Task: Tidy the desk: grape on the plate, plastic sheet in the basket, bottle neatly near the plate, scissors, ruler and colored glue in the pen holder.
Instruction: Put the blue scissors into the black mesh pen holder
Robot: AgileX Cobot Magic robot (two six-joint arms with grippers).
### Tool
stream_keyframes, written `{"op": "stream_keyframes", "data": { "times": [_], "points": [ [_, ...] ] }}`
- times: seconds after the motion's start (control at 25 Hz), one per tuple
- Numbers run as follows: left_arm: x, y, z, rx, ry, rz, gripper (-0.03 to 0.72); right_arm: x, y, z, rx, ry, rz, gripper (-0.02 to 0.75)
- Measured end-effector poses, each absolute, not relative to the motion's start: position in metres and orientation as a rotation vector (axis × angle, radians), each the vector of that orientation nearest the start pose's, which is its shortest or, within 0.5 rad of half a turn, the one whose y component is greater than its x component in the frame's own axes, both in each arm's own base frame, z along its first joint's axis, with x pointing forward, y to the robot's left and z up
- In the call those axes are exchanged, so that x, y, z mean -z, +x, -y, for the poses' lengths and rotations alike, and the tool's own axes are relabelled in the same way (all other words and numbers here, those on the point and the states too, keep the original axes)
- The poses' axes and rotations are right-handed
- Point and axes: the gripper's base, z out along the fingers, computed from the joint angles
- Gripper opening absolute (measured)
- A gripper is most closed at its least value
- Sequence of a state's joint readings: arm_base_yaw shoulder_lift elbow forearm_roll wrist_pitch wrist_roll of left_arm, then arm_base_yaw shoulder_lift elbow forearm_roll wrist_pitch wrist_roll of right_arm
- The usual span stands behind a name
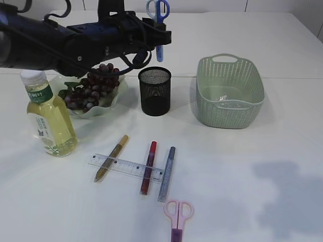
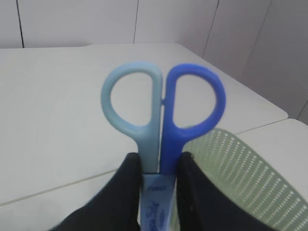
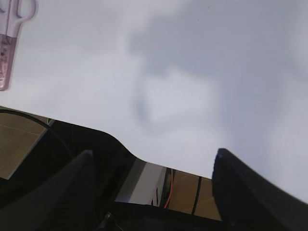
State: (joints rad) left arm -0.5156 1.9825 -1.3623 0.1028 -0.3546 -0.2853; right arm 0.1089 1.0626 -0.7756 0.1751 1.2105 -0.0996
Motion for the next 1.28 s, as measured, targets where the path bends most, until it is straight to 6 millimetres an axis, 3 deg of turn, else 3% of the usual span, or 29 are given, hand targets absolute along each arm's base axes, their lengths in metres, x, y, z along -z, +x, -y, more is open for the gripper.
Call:
{"op": "stream_keyframes", "data": {
  "times": [0.2, 0.76, 1.28],
  "points": [
    [-0.224, 0.426, 0.232, 0.523, 0.299, -1.766, 0.159, -0.272, 0.159, -0.032, -0.251, -0.254, -2.96, 0.582],
    [-0.191, 0.44, 0.228, 0.512, 0.285, -1.776, 0.159, -0.272, 0.159, -0.032, -0.25, -0.259, -2.957, 0.582],
    [-0.187, 0.442, 0.228, 0.515, 0.283, -1.769, 0.159, -0.272, 0.159, -0.032, -0.25, -0.259, -2.957, 0.582]
  ]
}}
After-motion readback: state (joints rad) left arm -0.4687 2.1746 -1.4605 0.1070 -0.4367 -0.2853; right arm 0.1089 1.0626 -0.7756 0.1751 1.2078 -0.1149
